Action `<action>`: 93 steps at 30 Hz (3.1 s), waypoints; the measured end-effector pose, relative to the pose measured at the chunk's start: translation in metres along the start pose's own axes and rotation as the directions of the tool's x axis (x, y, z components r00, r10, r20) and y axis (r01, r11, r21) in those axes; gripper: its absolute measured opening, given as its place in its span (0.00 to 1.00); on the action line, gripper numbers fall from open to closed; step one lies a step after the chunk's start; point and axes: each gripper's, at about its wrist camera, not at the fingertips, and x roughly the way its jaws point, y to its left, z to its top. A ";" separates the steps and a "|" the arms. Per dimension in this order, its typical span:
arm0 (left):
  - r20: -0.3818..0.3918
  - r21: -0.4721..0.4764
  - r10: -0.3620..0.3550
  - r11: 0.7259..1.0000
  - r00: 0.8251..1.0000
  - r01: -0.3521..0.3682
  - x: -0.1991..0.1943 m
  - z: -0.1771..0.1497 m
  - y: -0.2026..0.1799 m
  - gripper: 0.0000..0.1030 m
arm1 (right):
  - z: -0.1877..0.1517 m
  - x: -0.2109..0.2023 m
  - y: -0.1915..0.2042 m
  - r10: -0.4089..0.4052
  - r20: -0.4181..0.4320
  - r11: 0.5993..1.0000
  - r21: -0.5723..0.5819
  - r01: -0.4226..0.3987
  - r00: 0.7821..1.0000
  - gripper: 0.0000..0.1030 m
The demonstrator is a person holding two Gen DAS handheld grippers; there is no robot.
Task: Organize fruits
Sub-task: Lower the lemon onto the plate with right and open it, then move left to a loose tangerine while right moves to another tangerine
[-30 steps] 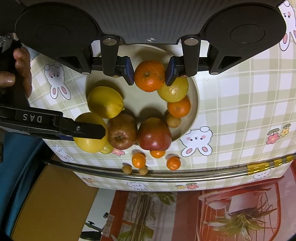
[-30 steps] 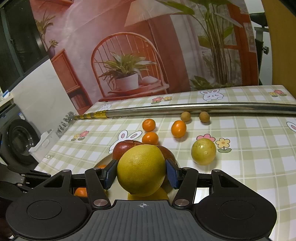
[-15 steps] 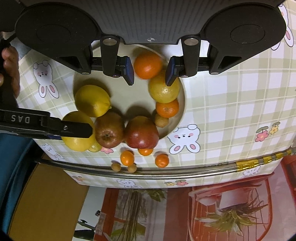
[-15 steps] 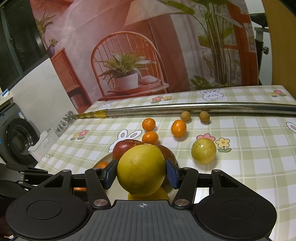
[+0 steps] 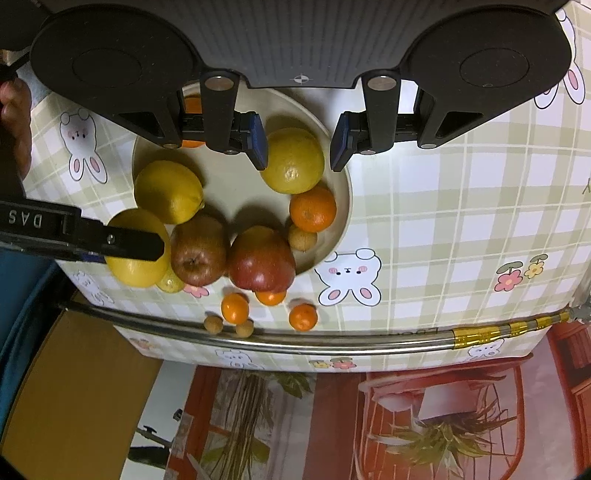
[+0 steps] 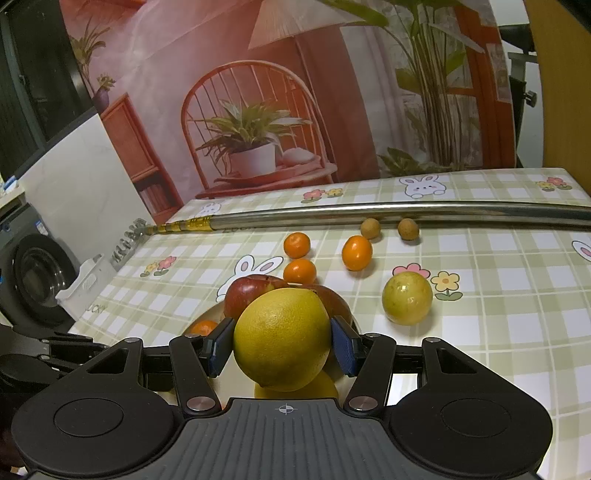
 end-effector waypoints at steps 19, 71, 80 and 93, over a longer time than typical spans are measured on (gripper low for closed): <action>0.085 -0.091 0.026 0.996 0.996 -0.018 -0.013 0.002 0.024 0.38 | 0.005 0.040 0.044 0.049 -0.119 0.992 -0.107 -0.062 0.992 0.50; 0.169 -0.142 0.038 0.990 0.985 -0.014 -0.033 0.032 0.042 0.38 | 0.028 -0.001 -0.005 -0.098 0.086 0.995 -0.011 0.099 0.991 0.47; 0.175 -0.143 0.020 0.990 0.984 0.005 -0.029 0.065 0.041 0.38 | 0.045 -0.005 -0.040 -0.165 0.124 0.986 0.023 0.163 0.978 0.47; 0.089 -0.077 -0.042 0.996 0.995 0.049 0.027 0.122 0.020 0.38 | 0.054 0.014 -0.071 -0.182 0.092 0.983 0.056 0.178 0.979 0.47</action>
